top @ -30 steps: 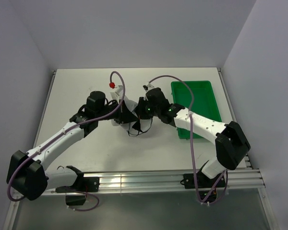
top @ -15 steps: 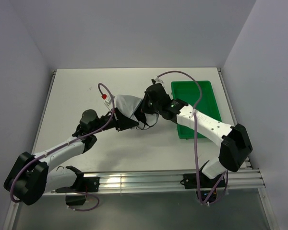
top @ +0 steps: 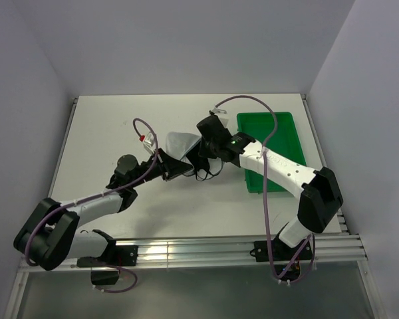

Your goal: Place the bra in the laundry bag and zip it closed

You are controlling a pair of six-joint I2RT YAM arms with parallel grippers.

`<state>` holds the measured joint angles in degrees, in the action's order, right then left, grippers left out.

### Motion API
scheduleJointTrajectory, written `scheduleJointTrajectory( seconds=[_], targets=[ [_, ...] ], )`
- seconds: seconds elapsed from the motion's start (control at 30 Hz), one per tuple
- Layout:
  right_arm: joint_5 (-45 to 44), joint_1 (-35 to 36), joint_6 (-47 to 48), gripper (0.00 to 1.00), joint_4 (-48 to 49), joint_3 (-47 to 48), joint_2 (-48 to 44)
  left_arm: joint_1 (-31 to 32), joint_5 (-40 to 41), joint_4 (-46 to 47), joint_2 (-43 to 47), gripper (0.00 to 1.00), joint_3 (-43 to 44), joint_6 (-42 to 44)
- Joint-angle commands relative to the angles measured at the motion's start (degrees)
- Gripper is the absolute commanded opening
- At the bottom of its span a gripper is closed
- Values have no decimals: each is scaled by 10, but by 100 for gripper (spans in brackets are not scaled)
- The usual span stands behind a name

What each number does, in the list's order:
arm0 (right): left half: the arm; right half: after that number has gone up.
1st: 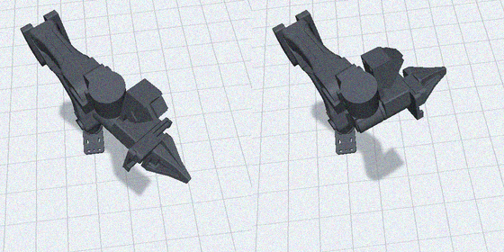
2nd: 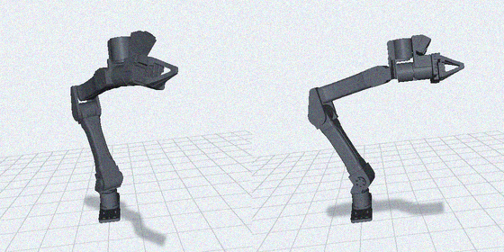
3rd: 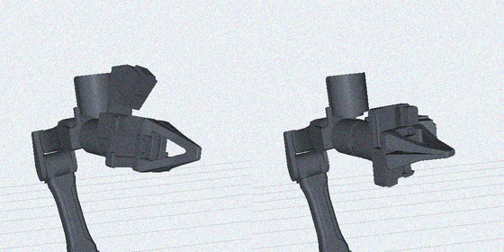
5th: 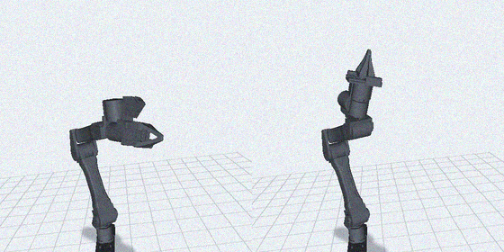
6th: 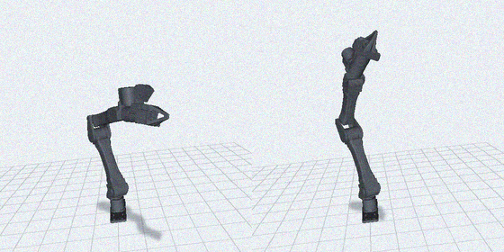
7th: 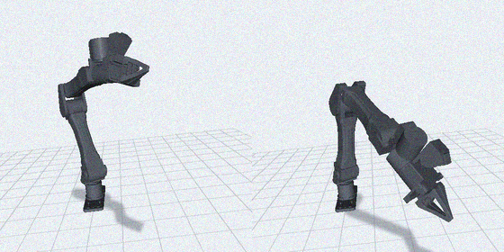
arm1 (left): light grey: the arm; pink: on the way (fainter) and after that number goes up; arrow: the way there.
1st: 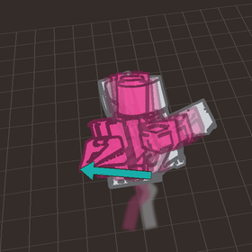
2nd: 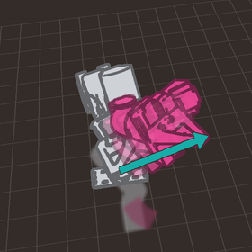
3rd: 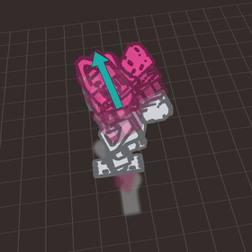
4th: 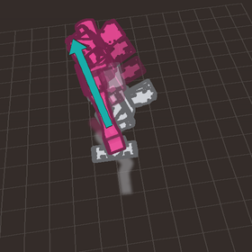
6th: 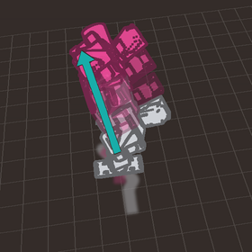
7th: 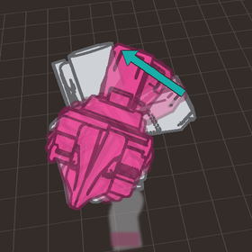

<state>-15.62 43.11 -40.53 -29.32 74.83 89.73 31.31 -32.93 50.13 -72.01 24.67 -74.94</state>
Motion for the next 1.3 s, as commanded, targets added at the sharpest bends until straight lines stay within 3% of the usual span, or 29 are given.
scheduleJointTrajectory(
  seconds=[0.0,0.03,0.17,0.23,0.27,0.43,0.57,0.73,0.93,1.27],
  targets=[
    [-35,-1,26,26,4,9,-12,2,-12,69,-34,0,-1,-39],
    [-36,-1,28,32,2,10,-15,3,-15,98,-44,0,-3,-45],
    [-9,0,34,44,-10,27,-10,2,-28,208,-108,0,-16,-111],
    [-1,6,37,57,-13,31,-16,2,-31,256,-135,0,-26,-151],
    [-3,7,38,61,-21,33,-18,3,-31,311,-162,0,-29,-163],
    [-9,8,44,73,-38,22,-54,3,-22,393,-228,0,-43,-205],
    [-31,9,42,74,-58,23,-84,3,-20,379,-224,0,-43,-192],
    [-63,-1,37,75,-76,-9,-142,3,-8,252,-149,0,-30,-127],
    [-40,-38,27,65,-64,-92,-212,3,13,102,-72,0,-6,-54],
    [61,-56,-2,51,11,-157,-226,3,11,123,-85,0,-10,-61]
  ],
)
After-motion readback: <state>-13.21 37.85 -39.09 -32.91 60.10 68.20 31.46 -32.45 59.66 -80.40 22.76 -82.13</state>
